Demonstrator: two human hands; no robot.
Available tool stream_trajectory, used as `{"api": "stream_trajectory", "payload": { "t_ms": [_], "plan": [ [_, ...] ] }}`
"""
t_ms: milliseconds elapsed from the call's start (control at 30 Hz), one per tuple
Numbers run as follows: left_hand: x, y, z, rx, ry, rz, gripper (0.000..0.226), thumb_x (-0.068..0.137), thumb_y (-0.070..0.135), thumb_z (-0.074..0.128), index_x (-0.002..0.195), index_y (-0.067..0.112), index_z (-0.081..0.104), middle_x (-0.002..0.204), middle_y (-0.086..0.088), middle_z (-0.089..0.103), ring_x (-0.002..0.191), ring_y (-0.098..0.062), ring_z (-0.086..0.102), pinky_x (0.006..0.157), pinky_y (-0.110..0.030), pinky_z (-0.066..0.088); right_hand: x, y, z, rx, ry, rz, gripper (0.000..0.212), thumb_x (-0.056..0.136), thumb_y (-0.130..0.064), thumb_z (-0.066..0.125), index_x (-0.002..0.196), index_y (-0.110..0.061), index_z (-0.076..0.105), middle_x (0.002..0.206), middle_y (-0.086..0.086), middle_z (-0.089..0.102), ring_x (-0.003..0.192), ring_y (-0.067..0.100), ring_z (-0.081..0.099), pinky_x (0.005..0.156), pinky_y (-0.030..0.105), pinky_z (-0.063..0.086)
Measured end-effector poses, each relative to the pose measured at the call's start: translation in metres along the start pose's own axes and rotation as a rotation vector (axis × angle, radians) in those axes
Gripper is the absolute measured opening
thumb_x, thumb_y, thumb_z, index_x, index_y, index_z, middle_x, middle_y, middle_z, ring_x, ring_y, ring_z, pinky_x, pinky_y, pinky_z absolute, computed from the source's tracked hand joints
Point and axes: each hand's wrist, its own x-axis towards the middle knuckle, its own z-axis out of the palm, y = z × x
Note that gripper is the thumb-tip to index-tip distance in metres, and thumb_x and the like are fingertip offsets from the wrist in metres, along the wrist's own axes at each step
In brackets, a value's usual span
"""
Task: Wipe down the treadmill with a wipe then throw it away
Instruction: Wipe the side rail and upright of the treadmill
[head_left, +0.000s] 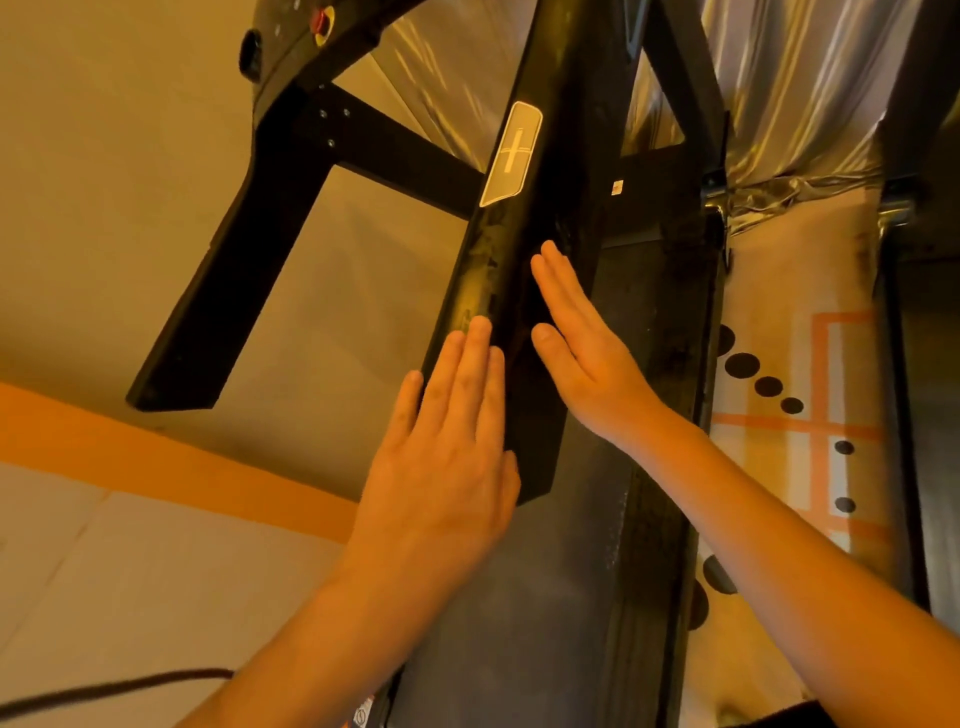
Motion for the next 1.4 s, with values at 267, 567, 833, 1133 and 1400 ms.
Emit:
{"api": "stream_trajectory", "payload": {
  "t_ms": [267, 567, 833, 1133, 1400],
  "plan": [
    [0.010, 0.005, 0.000, 0.194, 0.008, 0.112, 0.072, 0.101, 0.040, 0.041, 0.158, -0.002, 0.026, 0.168, -0.021, 0.015, 0.156, -0.035, 0.013, 0.123, -0.049, 0.012, 0.015, 0.022, 0.011, -0.071, 0.129, -0.147, 0.061, 0.110, -0.048, 0.022, 0.161, -0.017, 0.010, 0.170, -0.004, 0.003, 0.159, 0.018, -0.001, 0.128, 0.055, 0.012],
    [0.015, 0.032, -0.010, 0.446, -0.372, 0.166, 0.079, 0.109, 0.038, 0.008, 0.133, -0.018, -0.042, 0.129, -0.038, -0.058, 0.126, -0.048, -0.049, 0.099, -0.055, -0.033, 0.015, 0.025, 0.018, -0.025, 0.111, -0.145, 0.063, 0.110, -0.049, 0.017, 0.162, -0.014, 0.011, 0.172, 0.006, 0.003, 0.159, 0.020, -0.004, 0.129, 0.046, 0.001],
    [0.009, 0.011, -0.013, 0.321, -0.160, 0.183, 0.071, 0.107, 0.041, 0.011, 0.153, 0.000, -0.024, 0.154, -0.020, -0.044, 0.142, -0.033, -0.044, 0.114, -0.052, -0.029, 0.017, 0.030, 0.006, -0.064, 0.068, -0.124, 0.057, 0.111, -0.037, 0.028, 0.162, -0.019, 0.011, 0.173, 0.001, 0.003, 0.159, 0.016, -0.004, 0.129, 0.051, 0.009],
    [0.028, -0.011, -0.013, -0.187, -0.077, -0.018, 0.075, 0.103, 0.051, 0.020, 0.161, 0.018, -0.016, 0.168, -0.003, -0.024, 0.155, -0.016, -0.018, 0.123, -0.040, -0.005, -0.004, 0.018, 0.011, 0.069, 0.062, 0.011, 0.055, 0.110, -0.030, 0.032, 0.158, -0.031, 0.005, 0.168, -0.016, -0.003, 0.157, 0.005, -0.006, 0.130, 0.035, 0.006],
    [0.025, -0.019, -0.008, -0.448, -0.056, -0.027, 0.078, 0.102, 0.054, 0.025, 0.158, 0.029, -0.024, 0.163, 0.013, -0.036, 0.149, -0.002, -0.031, 0.125, -0.037, -0.009, -0.038, 0.000, 0.025, 0.169, 0.050, 0.042, 0.054, 0.110, -0.033, 0.032, 0.159, -0.033, 0.010, 0.171, -0.013, 0.002, 0.158, 0.007, -0.001, 0.125, 0.018, 0.006]
  ]
}}
